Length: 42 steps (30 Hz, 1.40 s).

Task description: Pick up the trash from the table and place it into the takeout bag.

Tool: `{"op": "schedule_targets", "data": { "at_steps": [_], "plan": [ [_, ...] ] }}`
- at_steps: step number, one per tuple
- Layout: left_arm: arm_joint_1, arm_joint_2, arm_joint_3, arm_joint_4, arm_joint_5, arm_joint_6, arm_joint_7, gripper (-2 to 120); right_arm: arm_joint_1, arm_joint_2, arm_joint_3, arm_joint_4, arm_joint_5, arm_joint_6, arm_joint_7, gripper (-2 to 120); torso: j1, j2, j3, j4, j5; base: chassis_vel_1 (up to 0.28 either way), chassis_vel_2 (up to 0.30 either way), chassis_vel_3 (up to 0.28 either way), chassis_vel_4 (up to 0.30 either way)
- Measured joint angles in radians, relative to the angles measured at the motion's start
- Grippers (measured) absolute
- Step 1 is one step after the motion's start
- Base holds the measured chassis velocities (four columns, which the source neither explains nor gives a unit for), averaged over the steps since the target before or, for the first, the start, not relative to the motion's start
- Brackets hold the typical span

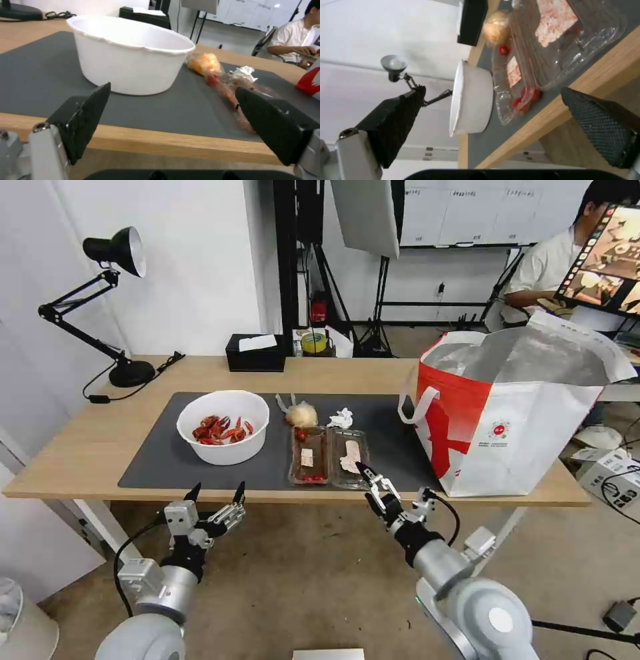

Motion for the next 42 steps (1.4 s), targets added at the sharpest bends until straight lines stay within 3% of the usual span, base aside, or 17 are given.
{"op": "schedule_targets", "data": {
  "at_steps": [10,22,42],
  "plan": [
    [0.047,-0.008,-0.033,-0.008,0.007,-0.015,-0.001,100,0.066,0.098,-0.067,-0.049,-0.005,0.051,0.096,100,0.000,0.000,0.000,0.0000,-0.0001,0.000,0.000,0.000,0.000],
    [0.109,-0.012,-0.045,-0.021,0.022,-0.039,0.000,100,0.070,0.162,-0.085,-0.047,-0.055,0.103,0.167,100,0.000,0.000,0.000,0.0000,0.0000,0.000,0.000,0.000,0.000],
    [0.125,-0.022,-0.058,-0.018,0.025,-0.048,0.001,100,0.095,0.201,-0.077,-0.094,-0.047,0.146,0.175,100,0.000,0.000,0.000,0.0000,0.0001,0.000,0.000,0.000,0.000]
  ]
}}
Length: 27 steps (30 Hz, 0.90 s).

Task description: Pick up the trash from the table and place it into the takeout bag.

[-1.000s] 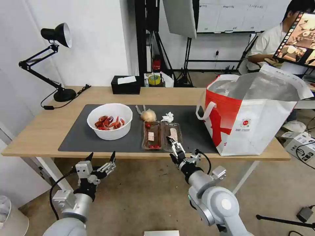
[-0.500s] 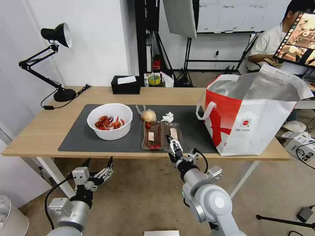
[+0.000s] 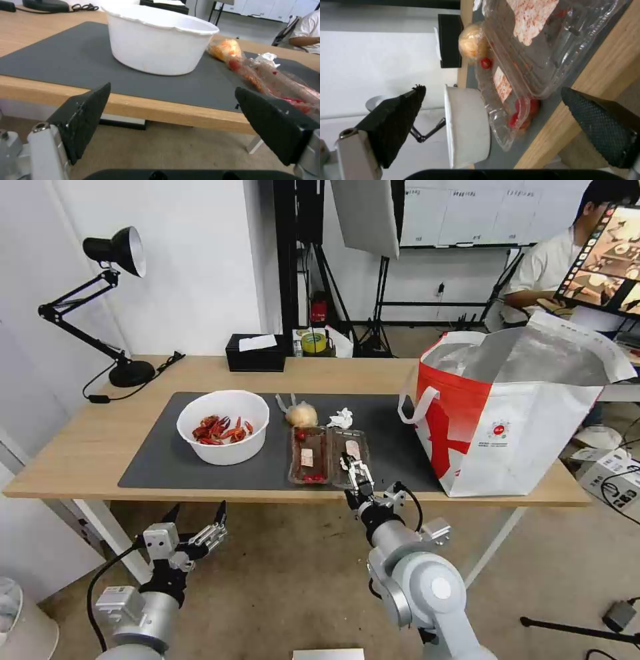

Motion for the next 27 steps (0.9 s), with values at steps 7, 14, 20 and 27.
{"op": "schedule_targets", "data": {
  "at_steps": [7,14,20,27],
  "plan": [
    [0.003,-0.001,-0.003,-0.002,0.000,0.001,0.000,100,0.016,0.015,0.000,-0.026,0.003,0.000,0.000,100,0.000,0.000,0.000,0.0000,0.0000,0.000,0.000,0.000,0.000],
    [0.003,0.002,-0.004,-0.005,-0.001,0.001,0.000,100,0.014,0.025,-0.001,-0.034,0.002,-0.002,0.001,100,0.000,0.000,0.000,0.0000,0.0000,0.000,0.000,0.000,0.000],
    [0.003,0.003,-0.004,-0.010,-0.002,0.001,0.000,100,0.013,0.029,-0.002,-0.036,0.001,-0.003,0.000,100,0.000,0.000,0.000,0.0000,0.0000,0.000,0.000,0.000,0.000],
    [0.007,0.003,-0.005,-0.016,-0.002,0.001,0.000,100,0.011,0.032,-0.003,-0.035,-0.002,-0.004,0.000,100,0.000,0.000,0.000,0.0000,0.0000,0.000,0.000,0.000,0.000]
  ]
}}
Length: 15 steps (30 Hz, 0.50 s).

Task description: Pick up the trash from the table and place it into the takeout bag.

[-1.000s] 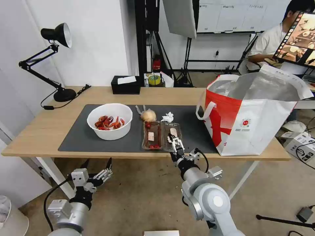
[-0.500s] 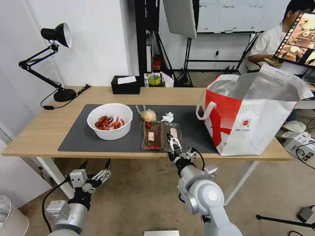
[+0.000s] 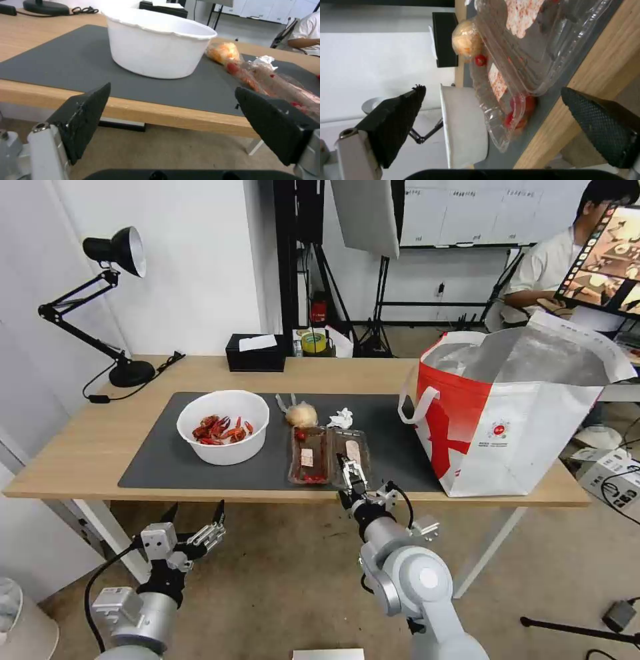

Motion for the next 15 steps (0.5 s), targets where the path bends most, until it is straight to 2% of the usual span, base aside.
{"op": "schedule_targets", "data": {
  "at_steps": [15],
  "plan": [
    [0.013,-0.001,-0.008,-0.013,-0.001,-0.004,0.000,100,0.005,0.015,-0.003,-0.020,-0.003,0.000,-0.011,100,0.000,0.000,0.000,0.0000,0.0000,0.000,0.000,0.000,0.000]
  ]
}}
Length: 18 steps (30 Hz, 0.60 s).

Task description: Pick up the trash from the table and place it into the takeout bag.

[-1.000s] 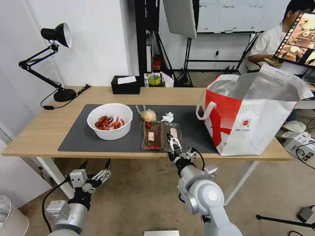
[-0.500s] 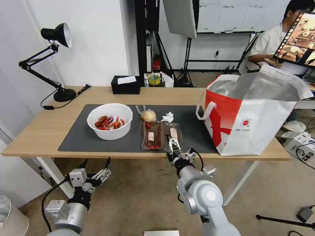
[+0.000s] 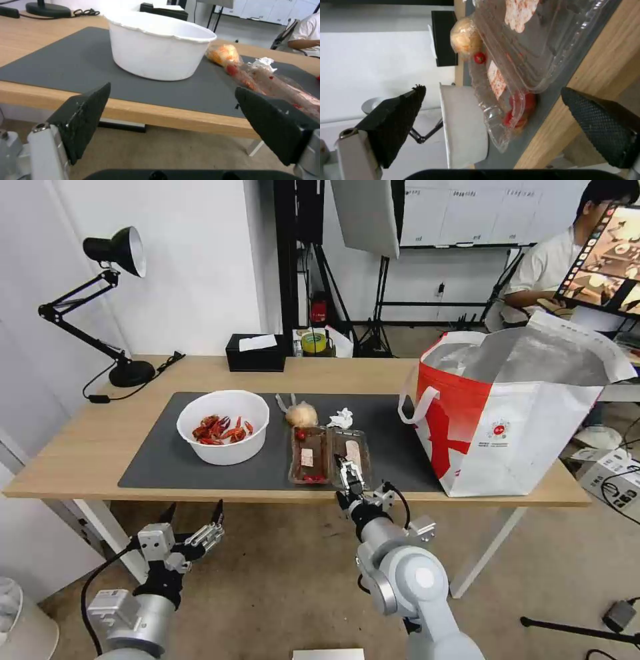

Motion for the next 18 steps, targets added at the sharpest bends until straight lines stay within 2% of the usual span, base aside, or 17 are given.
{"op": "schedule_targets", "data": {
  "at_steps": [18],
  "plan": [
    [0.008,-0.004,0.001,-0.002,0.001,-0.004,0.002,100,0.016,0.003,-0.001,-0.028,0.000,-0.001,-0.014,100,0.000,0.000,0.000,-0.0001,0.0000,0.000,0.000,0.000,0.000]
  ]
}}
